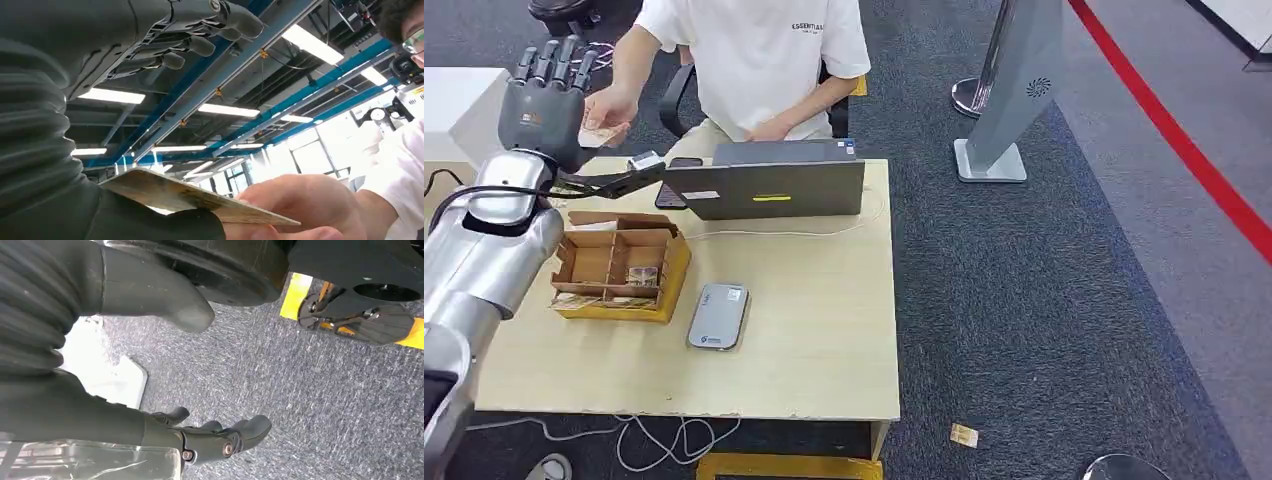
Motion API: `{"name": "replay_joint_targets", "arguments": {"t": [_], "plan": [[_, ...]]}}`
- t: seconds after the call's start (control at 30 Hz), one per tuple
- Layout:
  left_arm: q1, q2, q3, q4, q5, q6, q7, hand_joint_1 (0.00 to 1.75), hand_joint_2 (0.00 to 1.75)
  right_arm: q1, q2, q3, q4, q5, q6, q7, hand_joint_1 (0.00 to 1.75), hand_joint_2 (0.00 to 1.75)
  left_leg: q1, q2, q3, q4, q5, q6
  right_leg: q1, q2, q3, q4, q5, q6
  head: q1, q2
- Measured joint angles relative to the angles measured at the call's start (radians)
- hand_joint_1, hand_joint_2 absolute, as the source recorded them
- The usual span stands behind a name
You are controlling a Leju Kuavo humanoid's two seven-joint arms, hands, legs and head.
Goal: Pass the card to the sensor for recognition and then transmit it.
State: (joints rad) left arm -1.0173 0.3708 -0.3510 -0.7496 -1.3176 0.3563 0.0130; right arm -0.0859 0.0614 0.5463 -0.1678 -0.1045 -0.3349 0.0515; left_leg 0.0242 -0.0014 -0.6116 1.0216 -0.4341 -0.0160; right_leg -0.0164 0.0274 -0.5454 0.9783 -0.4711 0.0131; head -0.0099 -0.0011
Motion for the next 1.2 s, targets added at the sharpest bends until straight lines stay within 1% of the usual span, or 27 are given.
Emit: {"name": "replay_joint_targets", "arguments": {"t": [0.17,0.2,0.23,0.3,0.47,1.07,1.2], "plan": [[0.000,-0.004,0.000,0.000,0.000,0.000,0.000,0.00,1.75,0.000,0.000,0.002,0.000,0.000,0.000,0.000,0.00,1.75,0.000,0.000,0.000,0.000,0.000,0.000,0.000,0.000,0.000,0.000,0.000,0.000,0.000,0.000],[0.000,-0.004,0.000,0.000,0.000,0.000,0.000,0.91,1.75,0.000,0.000,0.002,0.000,0.000,0.000,0.000,0.00,1.75,0.000,0.000,0.000,0.000,0.000,0.000,0.000,0.000,0.000,0.000,0.000,0.000,0.000,0.000],[0.000,-0.005,0.000,0.001,0.000,0.000,0.000,1.75,1.75,0.000,0.000,0.002,0.000,0.000,0.000,0.000,0.00,1.75,0.000,0.000,0.000,0.000,0.000,0.000,0.000,0.000,0.000,0.000,0.000,0.000,0.000,0.000],[0.000,-0.005,-0.001,0.002,0.000,0.000,0.000,1.75,1.75,0.000,0.000,0.002,0.000,0.000,0.000,0.000,0.00,1.75,0.000,0.000,0.000,0.000,0.000,0.000,0.000,0.000,0.000,0.000,0.000,0.000,0.000,0.000],[0.000,-0.008,-0.011,0.004,0.012,-0.032,-0.019,1.75,1.75,0.000,0.000,0.002,0.001,0.000,0.000,0.001,0.00,1.75,0.000,0.000,0.000,0.000,0.000,0.000,0.000,0.000,0.000,0.000,0.000,0.000,0.000,0.000],[0.000,-0.017,-0.021,0.008,0.039,-0.027,-0.023,1.75,1.75,0.000,0.000,0.006,0.002,0.011,0.000,0.005,0.00,1.75,0.000,0.000,-0.001,0.000,0.000,0.000,0.000,0.000,0.000,0.000,0.000,0.000,0.000,0.000],[0.000,-0.027,-0.022,0.008,0.041,-0.021,-0.023,1.75,1.75,0.000,0.000,0.007,0.002,0.016,0.000,0.009,0.00,1.75,0.000,0.000,-0.001,0.000,0.000,0.000,0.000,-0.001,0.000,0.000,0.000,0.000,0.000,0.000]]}}
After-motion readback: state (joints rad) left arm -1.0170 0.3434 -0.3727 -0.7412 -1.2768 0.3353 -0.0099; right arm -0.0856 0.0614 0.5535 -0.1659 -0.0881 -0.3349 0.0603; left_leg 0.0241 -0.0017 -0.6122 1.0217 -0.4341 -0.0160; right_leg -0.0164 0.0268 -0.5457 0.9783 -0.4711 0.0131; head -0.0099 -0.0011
